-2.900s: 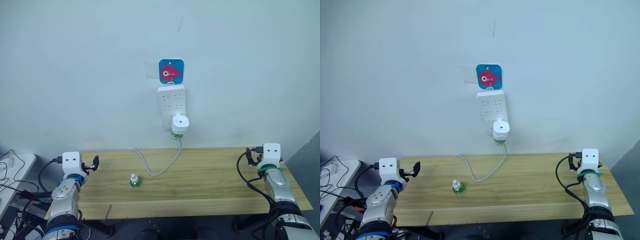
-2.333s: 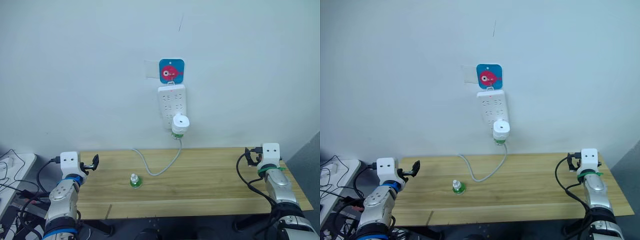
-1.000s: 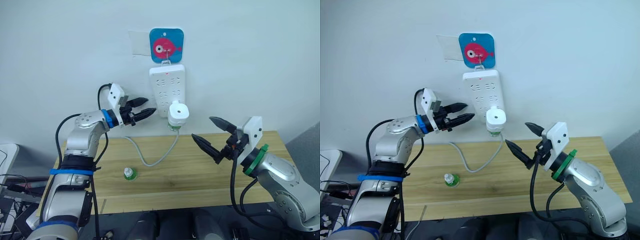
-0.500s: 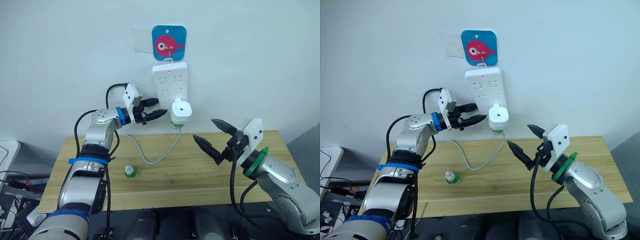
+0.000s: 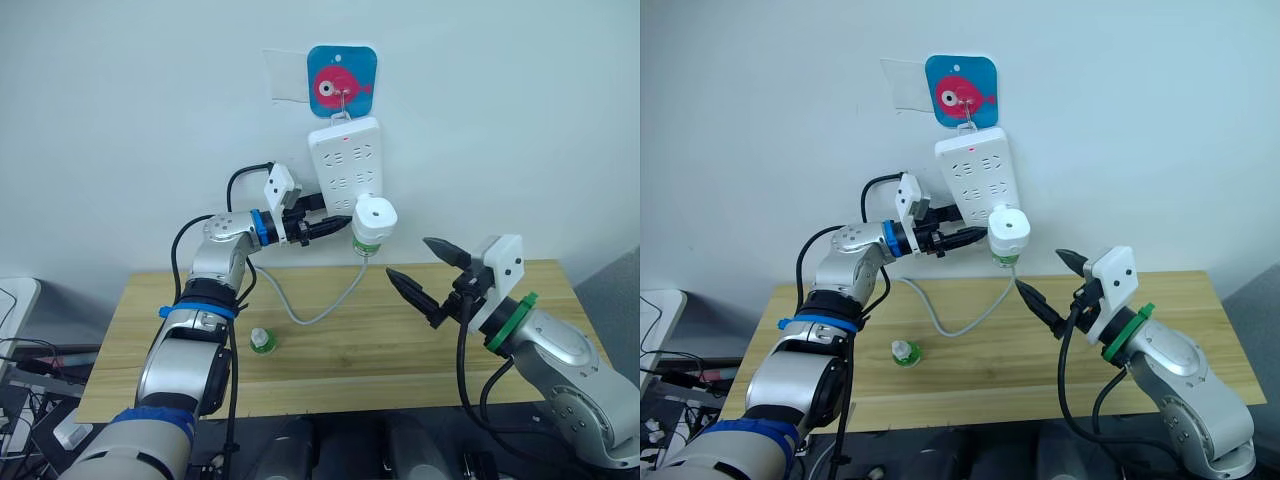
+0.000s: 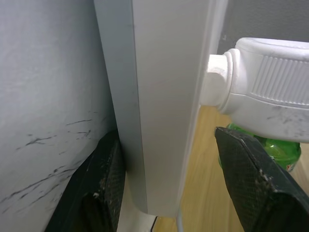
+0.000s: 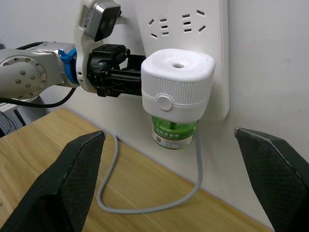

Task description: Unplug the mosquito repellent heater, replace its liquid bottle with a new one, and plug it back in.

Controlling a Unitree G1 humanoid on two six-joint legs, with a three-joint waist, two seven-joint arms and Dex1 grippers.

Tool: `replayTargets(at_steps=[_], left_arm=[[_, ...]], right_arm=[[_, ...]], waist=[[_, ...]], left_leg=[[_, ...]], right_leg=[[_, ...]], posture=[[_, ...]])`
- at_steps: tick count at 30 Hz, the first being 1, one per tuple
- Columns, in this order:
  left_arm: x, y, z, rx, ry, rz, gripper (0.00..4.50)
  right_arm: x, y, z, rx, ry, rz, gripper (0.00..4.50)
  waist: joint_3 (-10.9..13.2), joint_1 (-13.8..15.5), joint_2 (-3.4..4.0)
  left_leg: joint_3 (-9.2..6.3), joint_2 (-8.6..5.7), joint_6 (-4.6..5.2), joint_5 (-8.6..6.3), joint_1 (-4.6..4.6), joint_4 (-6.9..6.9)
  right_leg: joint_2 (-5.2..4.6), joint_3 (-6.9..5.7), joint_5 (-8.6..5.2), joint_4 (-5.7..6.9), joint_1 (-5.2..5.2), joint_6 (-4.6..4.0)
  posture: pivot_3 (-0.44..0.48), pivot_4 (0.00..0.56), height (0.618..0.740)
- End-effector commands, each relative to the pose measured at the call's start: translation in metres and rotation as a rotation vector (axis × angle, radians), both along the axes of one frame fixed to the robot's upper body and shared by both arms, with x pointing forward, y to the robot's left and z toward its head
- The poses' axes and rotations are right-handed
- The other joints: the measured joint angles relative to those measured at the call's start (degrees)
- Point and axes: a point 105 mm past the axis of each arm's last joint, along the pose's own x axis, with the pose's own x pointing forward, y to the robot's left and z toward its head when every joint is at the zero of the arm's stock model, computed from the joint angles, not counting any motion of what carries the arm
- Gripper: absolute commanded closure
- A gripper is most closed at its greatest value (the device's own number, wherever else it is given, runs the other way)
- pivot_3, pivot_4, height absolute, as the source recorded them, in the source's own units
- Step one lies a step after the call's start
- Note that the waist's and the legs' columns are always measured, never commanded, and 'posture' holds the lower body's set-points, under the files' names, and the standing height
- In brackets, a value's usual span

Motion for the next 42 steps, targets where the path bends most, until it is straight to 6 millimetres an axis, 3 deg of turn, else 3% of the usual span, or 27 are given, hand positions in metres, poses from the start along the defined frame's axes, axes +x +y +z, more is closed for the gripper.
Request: replayTargets(at_steps=[1, 4, 8, 16, 28, 32, 42], left_arm=[[-0.002, 0.001, 0.019, -0.023, -0.052, -0.02, 1.6], [-0.004, -0.001, 0.02, -0.034, -0.047, -0.034, 2.14], [-0.006, -0.006, 0.024, -0.046, -0.045, -0.052, 3.2], [-0.008, -0.011, 0.024, -0.055, -0.042, -0.058, 3.2], [-0.008, -0.009, 0.022, -0.041, -0.046, -0.04, 3.2], [-0.007, -0.009, 0.023, -0.039, -0.048, -0.036, 3.2], [-0.006, -0.007, 0.024, -0.034, -0.05, -0.03, 3.2]], right_arm=[[-0.005, 0.007, 0.016, 0.024, -0.057, 0.018, 0.0], [-0.002, 0.009, 0.016, 0.032, -0.05, 0.011, 0.0], [0.001, 0.011, 0.017, 0.056, -0.036, -0.003, 0.0], [0.005, 0.018, 0.021, 0.075, -0.03, -0.014, 0.0], [0.033, 0.039, 0.031, 0.092, -0.017, -0.138, 0.0], [0.041, 0.043, 0.032, 0.067, -0.031, -0.176, 0.0], [0.042, 0.038, 0.029, 0.038, -0.045, -0.207, 0.0]], waist=[[0.1, -0.1, 0.02], [0.4, -0.1, 0.06], [0.6, -0.1, 0.06], [1.2, -0.1, 0.07], [1.5, -1.0, 0.17], [1.6, -1.5, 0.19], [1.6, -1.6, 0.19]], left_leg=[[0.0, 0.0, 0.0, 0.0, 0.0, 0.0], [0.0, 0.01, 0.01, 0.0, 0.0, 0.01], [-0.02, 0.0, 0.0, 0.01, -0.02, 0.02], [-0.09, -0.02, -0.01, 0.03, -0.09, 0.04], [0.04, 0.03, -0.09, 0.29, -0.14, 0.03], [0.08, 0.05, -0.12, 0.75, -0.15, -0.01], [0.17, 0.06, -0.12, 0.81, -0.16, -0.01]], right_leg=[[0.0, 0.0, 0.0, 0.0, 0.0, 0.0], [0.0, 0.0, 0.01, 0.03, 0.0, -0.01], [0.0, -0.02, 0.01, 0.03, -0.01, -0.02], [-0.01, -0.05, 0.02, 0.03, -0.04, -0.04], [-0.03, 0.02, 0.22, 0.15, -0.28, -0.18], [-0.01, 0.05, 0.49, 0.12, -0.33, 0.15], [0.0, 0.12, 0.56, 0.14, -0.43, 0.2]], posture=[[-0.208, 0.244, 0.74], [-0.207, 0.248, 0.74], [-0.204, 0.254, 0.74], [-0.208, 0.256, 0.74], [-0.201, 0.268, 0.74], [-0.197, 0.271, 0.74], [-0.195, 0.27, 0.74]])
